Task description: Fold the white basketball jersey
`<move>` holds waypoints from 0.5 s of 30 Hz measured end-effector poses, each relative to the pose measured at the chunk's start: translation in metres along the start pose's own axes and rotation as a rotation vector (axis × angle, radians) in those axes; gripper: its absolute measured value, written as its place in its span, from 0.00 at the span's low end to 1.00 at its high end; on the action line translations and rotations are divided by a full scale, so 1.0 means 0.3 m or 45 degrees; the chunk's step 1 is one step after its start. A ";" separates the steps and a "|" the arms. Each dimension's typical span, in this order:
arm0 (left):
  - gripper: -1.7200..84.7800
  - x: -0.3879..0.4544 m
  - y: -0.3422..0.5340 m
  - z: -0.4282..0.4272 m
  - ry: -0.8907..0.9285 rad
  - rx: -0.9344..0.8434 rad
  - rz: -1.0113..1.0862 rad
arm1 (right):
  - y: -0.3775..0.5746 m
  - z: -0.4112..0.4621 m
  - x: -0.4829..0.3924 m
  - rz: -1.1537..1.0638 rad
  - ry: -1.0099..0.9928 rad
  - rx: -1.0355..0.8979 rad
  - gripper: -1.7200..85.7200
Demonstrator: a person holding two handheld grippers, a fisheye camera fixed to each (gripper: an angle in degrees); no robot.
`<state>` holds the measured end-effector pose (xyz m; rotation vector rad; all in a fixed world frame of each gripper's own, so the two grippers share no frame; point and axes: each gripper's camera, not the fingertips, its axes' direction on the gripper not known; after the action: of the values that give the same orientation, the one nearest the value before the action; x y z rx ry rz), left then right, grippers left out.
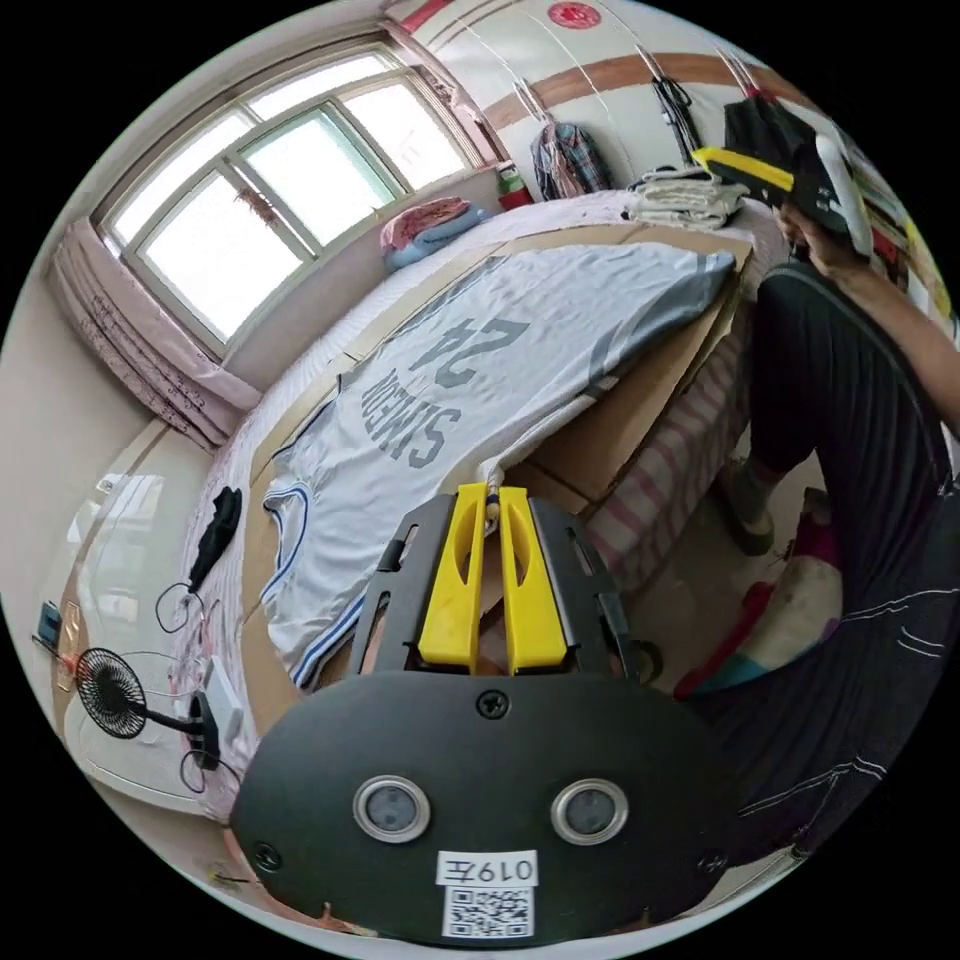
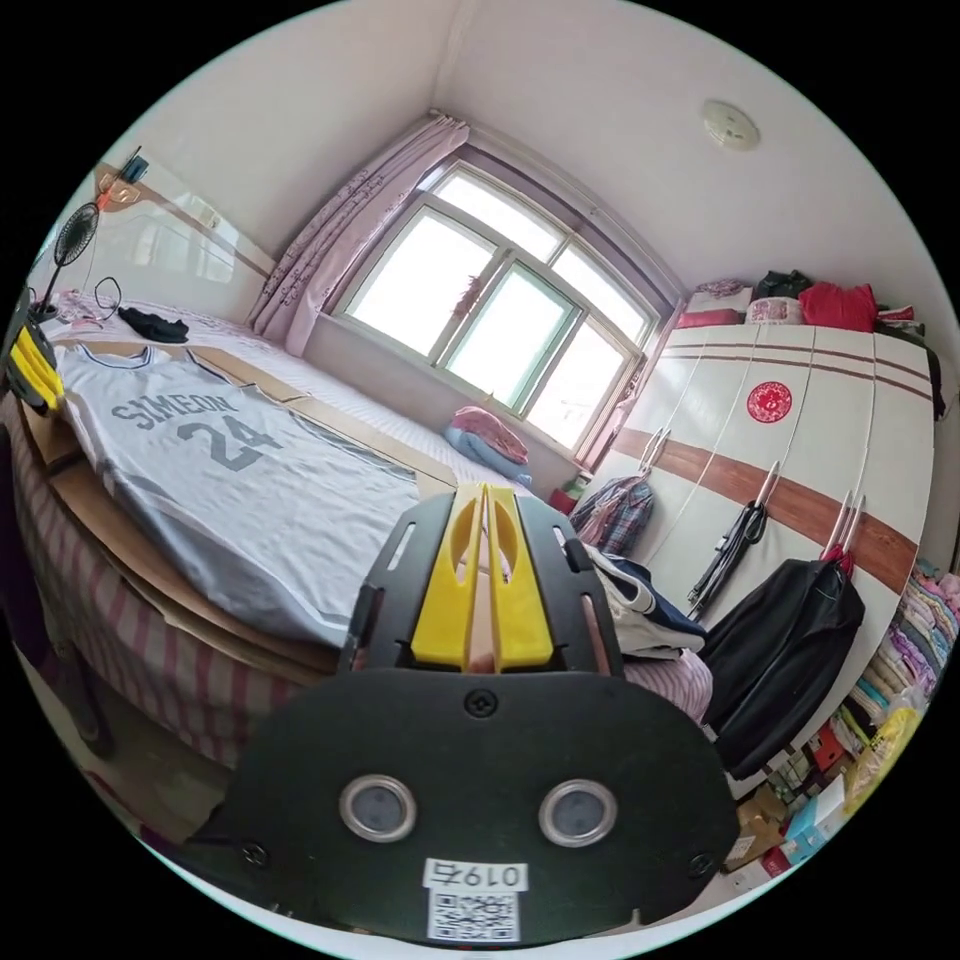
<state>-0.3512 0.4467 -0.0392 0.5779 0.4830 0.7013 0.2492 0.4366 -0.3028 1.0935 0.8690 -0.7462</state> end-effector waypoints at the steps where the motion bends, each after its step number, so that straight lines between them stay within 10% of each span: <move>1: 0.04 -0.025 0.020 -0.024 0.038 0.019 -0.039 | -0.002 0.016 0.033 0.011 -0.060 -0.010 0.01; 15: 0.04 0.161 0.040 -0.126 -0.123 -0.116 0.258 | -0.163 0.480 0.466 0.139 -0.853 -0.608 0.11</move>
<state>-0.3466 0.5009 -0.0701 0.5767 0.3030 0.8792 0.3046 0.2729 -0.4162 0.4101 0.3735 -0.7007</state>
